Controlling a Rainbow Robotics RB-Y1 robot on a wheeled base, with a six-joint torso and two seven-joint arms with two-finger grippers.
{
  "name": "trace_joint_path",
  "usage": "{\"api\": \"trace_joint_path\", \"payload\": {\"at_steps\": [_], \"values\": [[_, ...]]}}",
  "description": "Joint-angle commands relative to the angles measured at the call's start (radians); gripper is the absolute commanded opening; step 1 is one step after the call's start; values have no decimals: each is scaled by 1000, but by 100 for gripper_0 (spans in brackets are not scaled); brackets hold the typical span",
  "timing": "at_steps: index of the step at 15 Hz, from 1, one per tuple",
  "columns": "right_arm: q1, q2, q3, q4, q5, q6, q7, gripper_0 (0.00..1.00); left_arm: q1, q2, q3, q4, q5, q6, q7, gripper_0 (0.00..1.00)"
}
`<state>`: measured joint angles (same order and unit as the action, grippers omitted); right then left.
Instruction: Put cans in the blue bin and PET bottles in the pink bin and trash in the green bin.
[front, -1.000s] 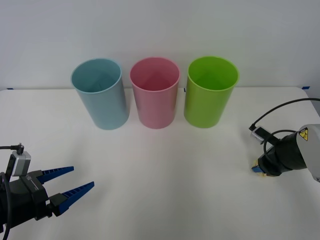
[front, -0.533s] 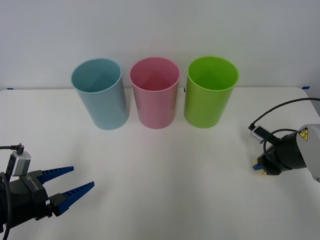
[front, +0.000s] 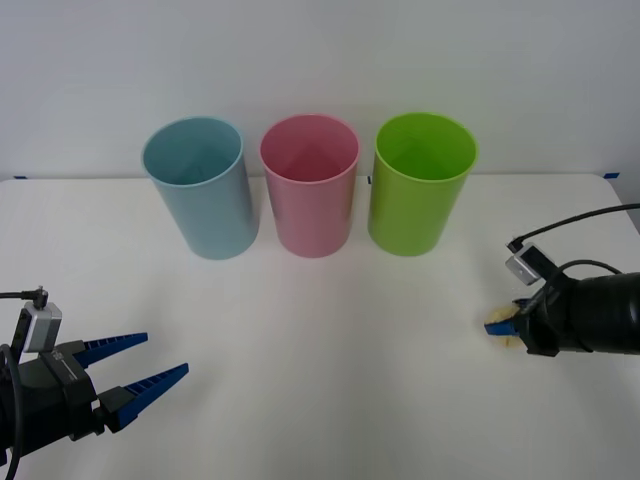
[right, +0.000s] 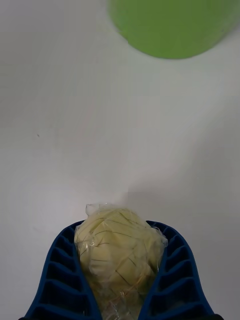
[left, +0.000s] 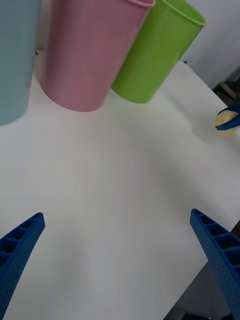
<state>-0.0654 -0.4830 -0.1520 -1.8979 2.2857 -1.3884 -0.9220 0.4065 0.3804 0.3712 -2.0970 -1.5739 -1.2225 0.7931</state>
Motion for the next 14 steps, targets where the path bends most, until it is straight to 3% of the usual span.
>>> {"api": "trace_joint_path", "payload": {"at_steps": [1, 4, 6, 9, 12, 14], "values": [[98, 0, -46, -98, -172, 51, 19, 0, 0, 0, 0, 0, 0, 0, 0, 100], [193, 1, -92, -165, -388, 161, 95, 0, 0, 0, 0, 0, 0, 0, 0, 100], [217, 0, -139, -165, -551, 169, 170, 0, 0, 0, 0, 0, 0, 0, 0, 100], [246, 0, -213, -173, -733, 167, 261, 0, 0, 0, 0, 0, 0, 0, 0, 100], [263, 0, -296, -265, -859, 167, 249, 0, 0, 0, 0, 0, 0, 0, 0, 100], [262, 0, -345, -319, -891, 167, 210, 0, 0, 0, 0, 0, 0, 0, 0, 100]]}}
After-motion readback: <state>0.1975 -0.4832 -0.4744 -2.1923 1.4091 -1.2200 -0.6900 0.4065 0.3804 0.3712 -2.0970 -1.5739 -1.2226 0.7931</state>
